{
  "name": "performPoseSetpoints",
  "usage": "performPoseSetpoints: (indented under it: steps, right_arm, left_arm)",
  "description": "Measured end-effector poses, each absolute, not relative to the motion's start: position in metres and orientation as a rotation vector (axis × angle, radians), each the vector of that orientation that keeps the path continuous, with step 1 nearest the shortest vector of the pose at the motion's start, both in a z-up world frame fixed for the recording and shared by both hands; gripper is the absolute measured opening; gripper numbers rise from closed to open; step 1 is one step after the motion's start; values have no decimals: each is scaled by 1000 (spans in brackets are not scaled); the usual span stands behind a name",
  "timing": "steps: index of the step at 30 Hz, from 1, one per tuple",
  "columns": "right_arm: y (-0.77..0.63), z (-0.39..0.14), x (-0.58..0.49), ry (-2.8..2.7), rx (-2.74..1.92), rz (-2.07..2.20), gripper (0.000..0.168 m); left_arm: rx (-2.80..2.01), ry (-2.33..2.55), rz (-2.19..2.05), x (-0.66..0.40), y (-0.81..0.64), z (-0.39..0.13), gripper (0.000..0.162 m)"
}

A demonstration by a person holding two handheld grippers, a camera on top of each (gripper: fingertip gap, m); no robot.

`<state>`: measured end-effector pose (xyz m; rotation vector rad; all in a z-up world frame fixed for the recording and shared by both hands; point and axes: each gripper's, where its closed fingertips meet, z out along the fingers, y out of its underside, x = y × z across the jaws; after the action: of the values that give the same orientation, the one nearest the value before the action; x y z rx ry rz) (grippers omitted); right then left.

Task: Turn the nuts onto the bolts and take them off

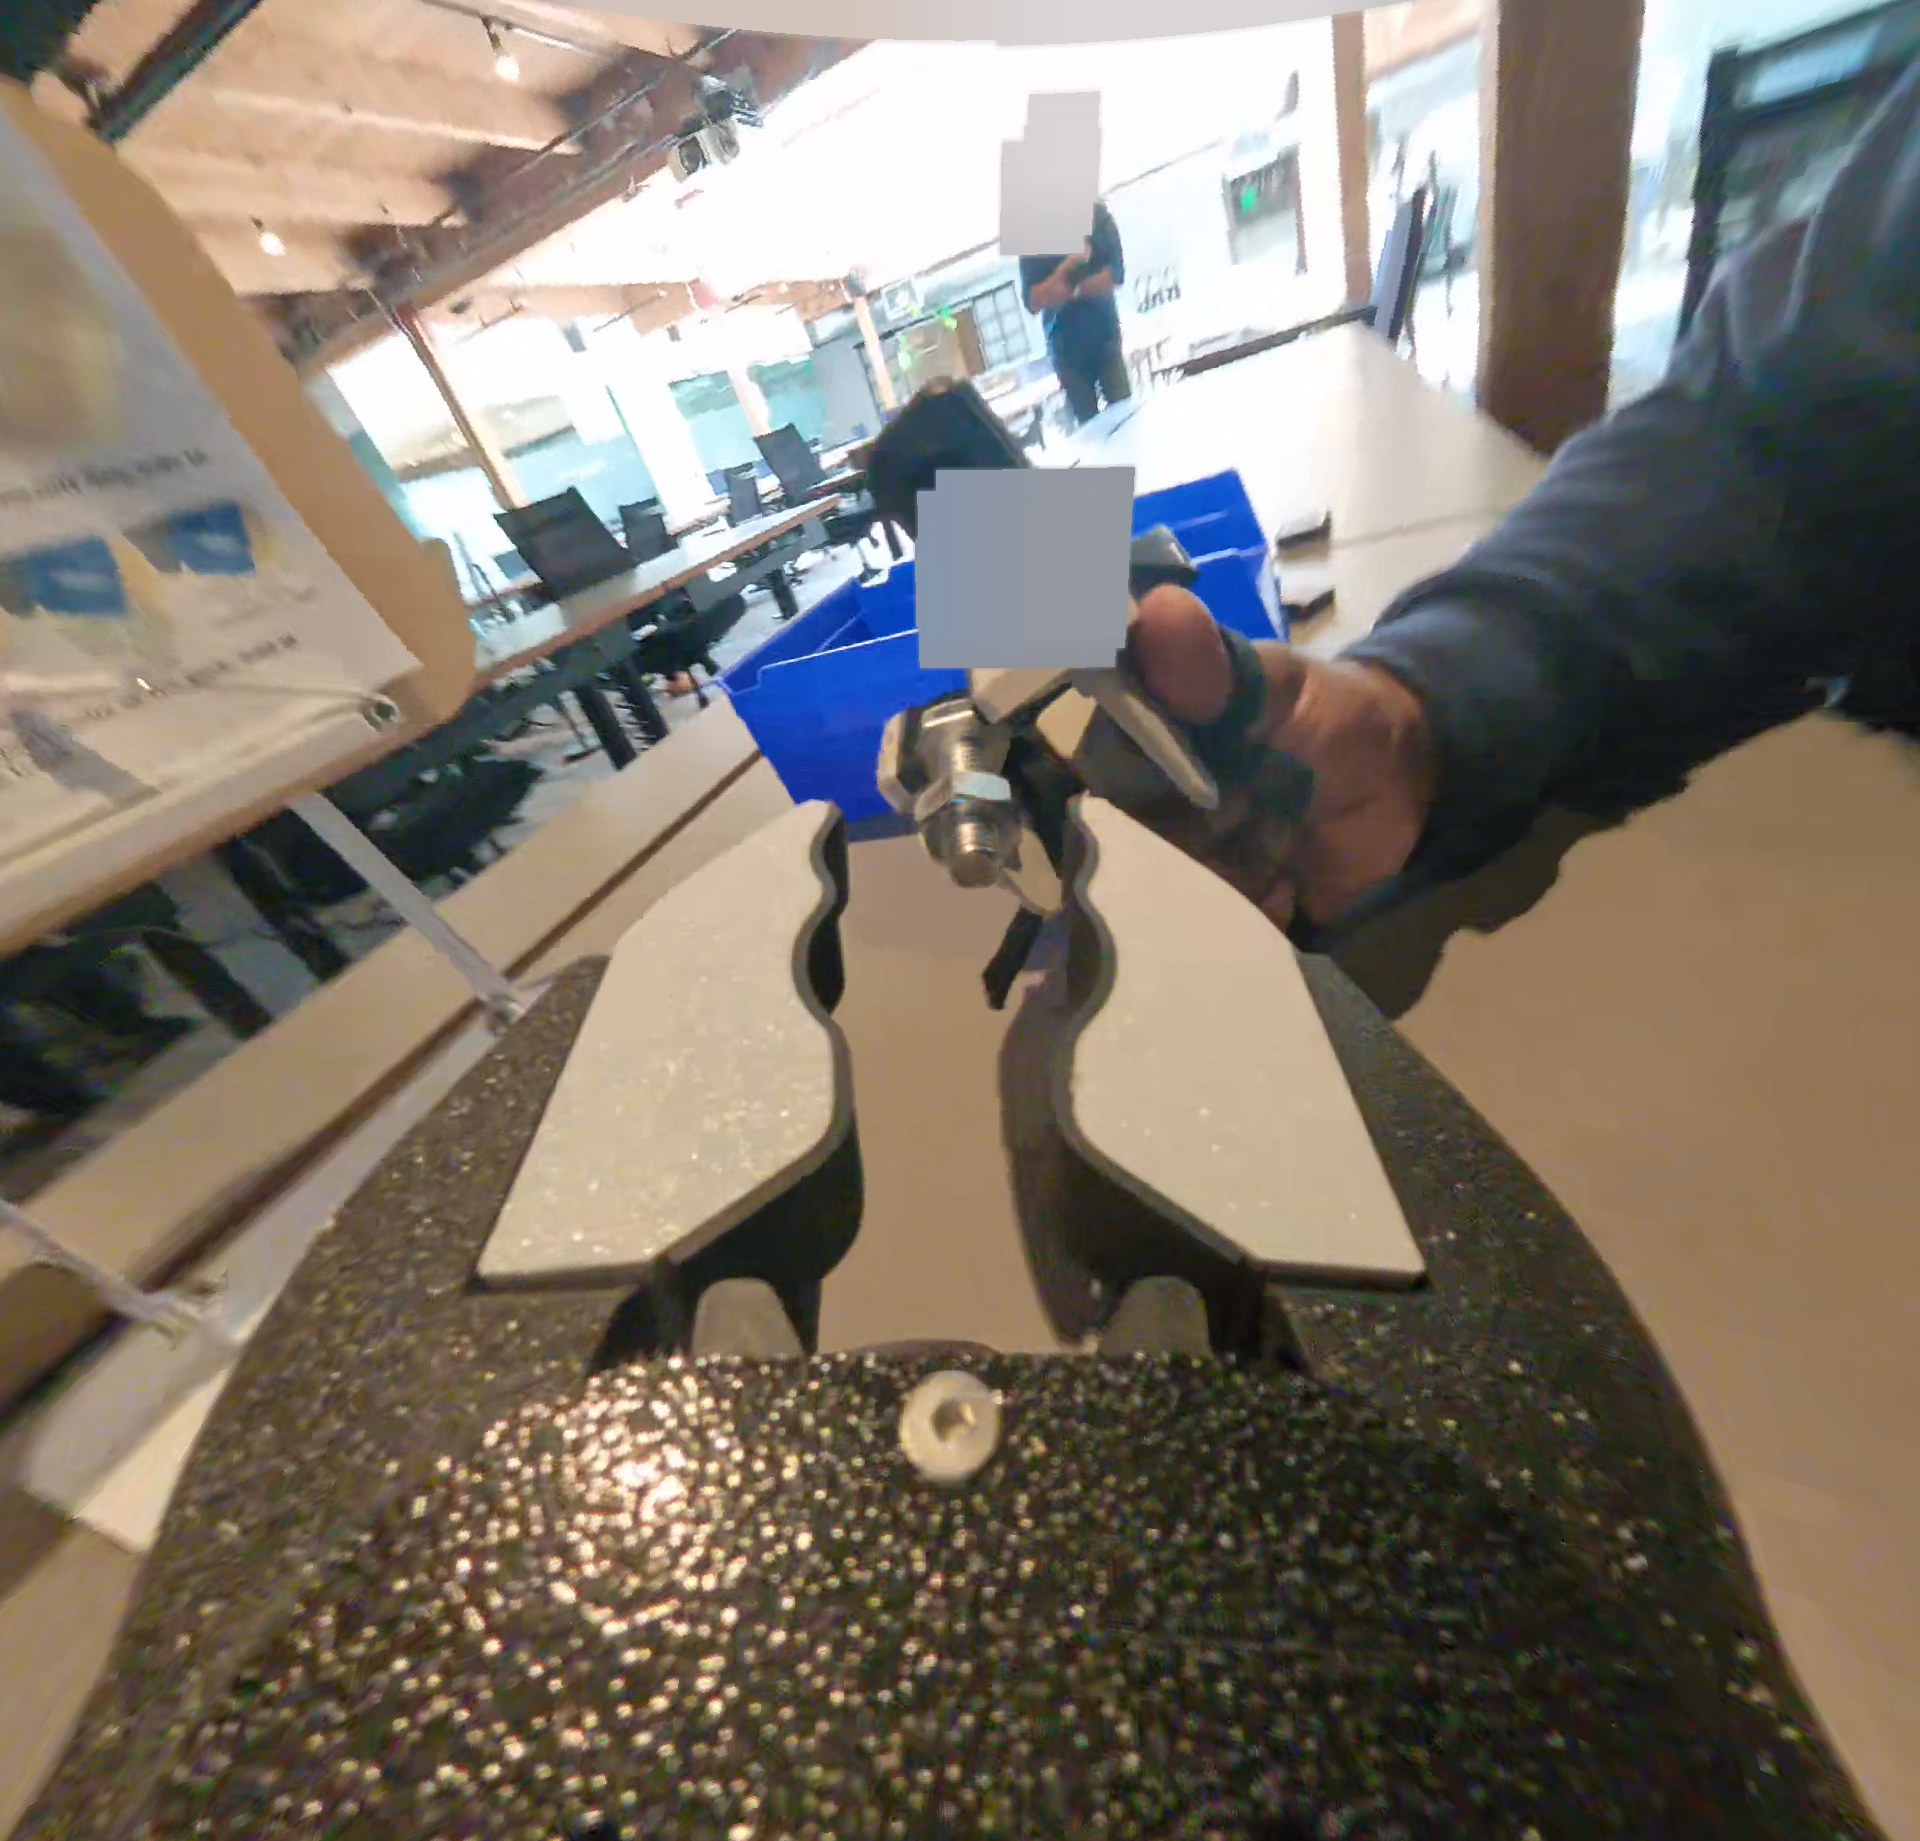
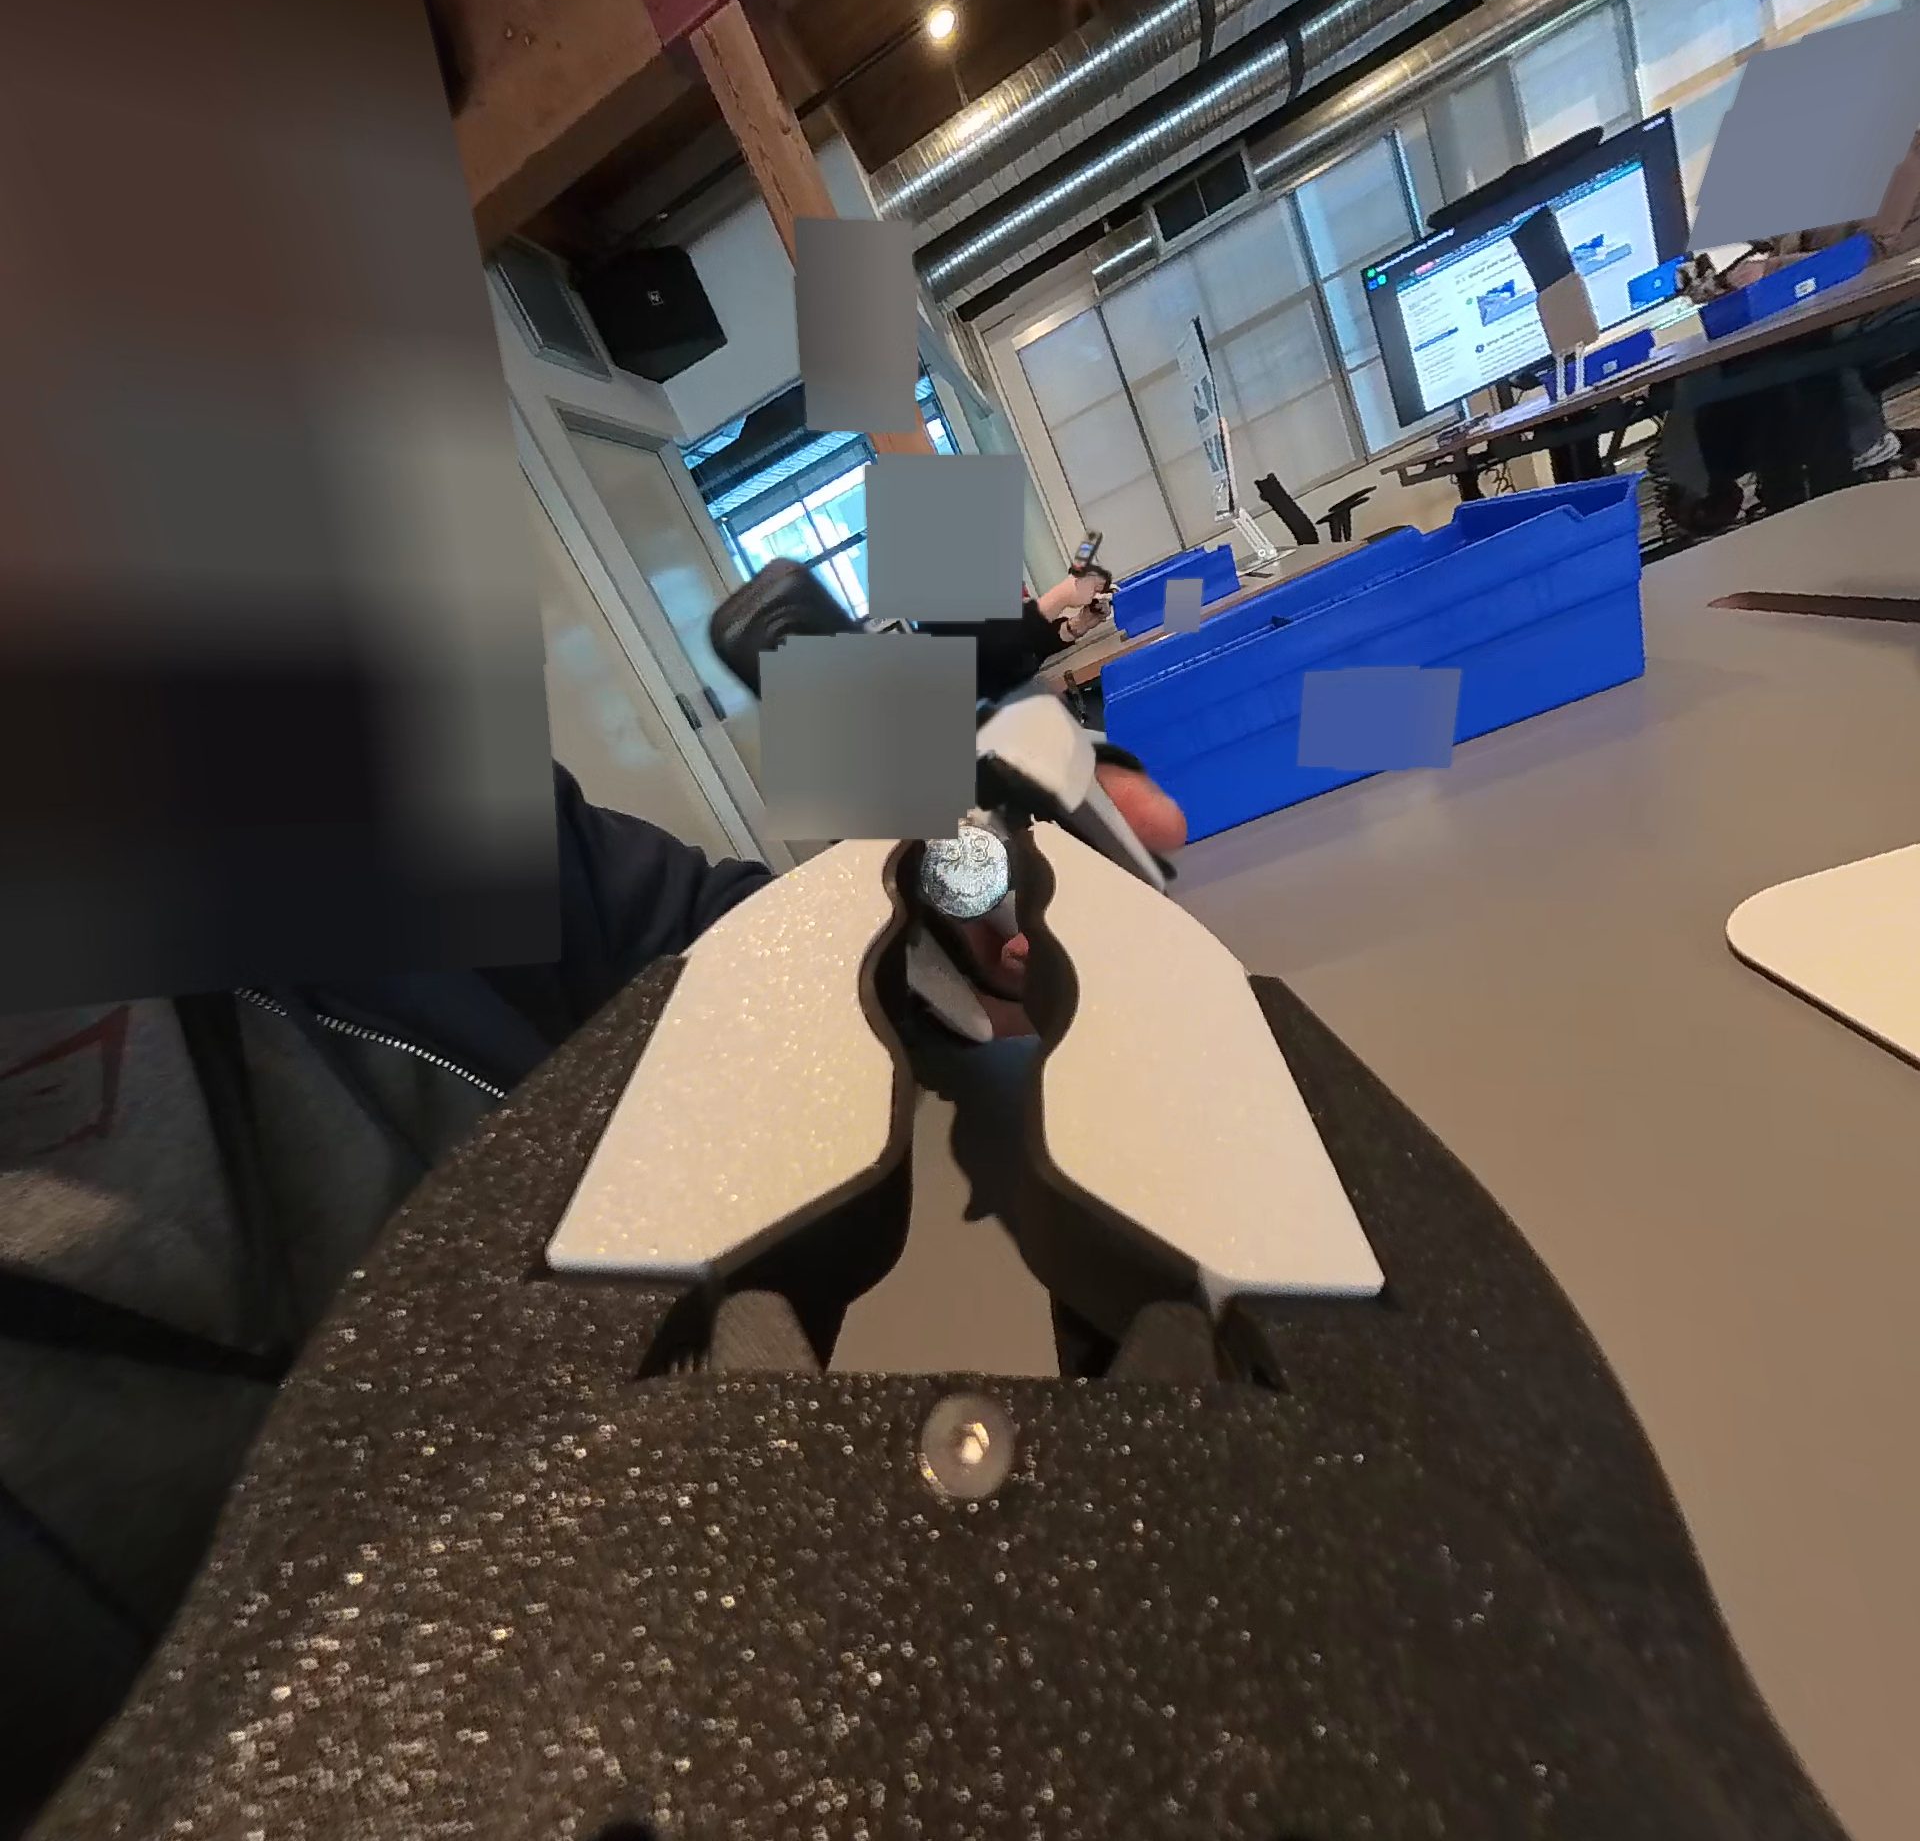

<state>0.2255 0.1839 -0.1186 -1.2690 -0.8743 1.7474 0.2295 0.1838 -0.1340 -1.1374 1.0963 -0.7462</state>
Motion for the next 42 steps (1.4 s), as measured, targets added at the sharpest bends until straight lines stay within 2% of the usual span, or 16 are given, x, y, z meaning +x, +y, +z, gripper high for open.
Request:
performPoseSetpoints:
  steps: [6, 12, 15, 21, 23, 25, 28, 35, 39, 42]
  right_arm:
    - [183, -119, 225, -879, -1267, 1740, 16]
    - [183, -119, 224, -884, -1266, 1738, 17]
    - [182, -119, 224, -883, -1267, 1743, 17]
    - [180, -120, 223, -882, -1267, 1757, 17]
    - [181, -119, 223, -872, -1266, 1763, 17]
    - [182, -117, 225, -860, -1259, 1769, 16]
    - [183, -116, 226, -860, -1253, 1761, 17]
    - [182, -116, 226, -868, -1247, 1749, 17]
    - [183, -116, 226, -866, -1248, 1742, 17]
    - [182, -117, 226, -875, -1249, 1734, 17]
  left_arm:
    - [-1198, 1036, -952, 230, 181, -132, 20]
    - [-1221, 1029, -1015, 231, 179, -134, 17]
    - [-1170, 1085, -860, 230, 179, -134, 17]
    - [-872, 1258, -139, 227, 180, -135, 17]
    - [-816, 1271, -36, 227, 181, -136, 19]
    - [-854, 1274, -142, 230, 179, -139, 44]
    - [-949, 1195, -403, 229, 177, -132, 54]
    - [-1178, 1037, -862, 229, 182, -131, 41]
    - [-1231, 1004, -1028, 231, 178, -133, 17]
    - [-1226, 1016, -1005, 230, 178, -133, 17]
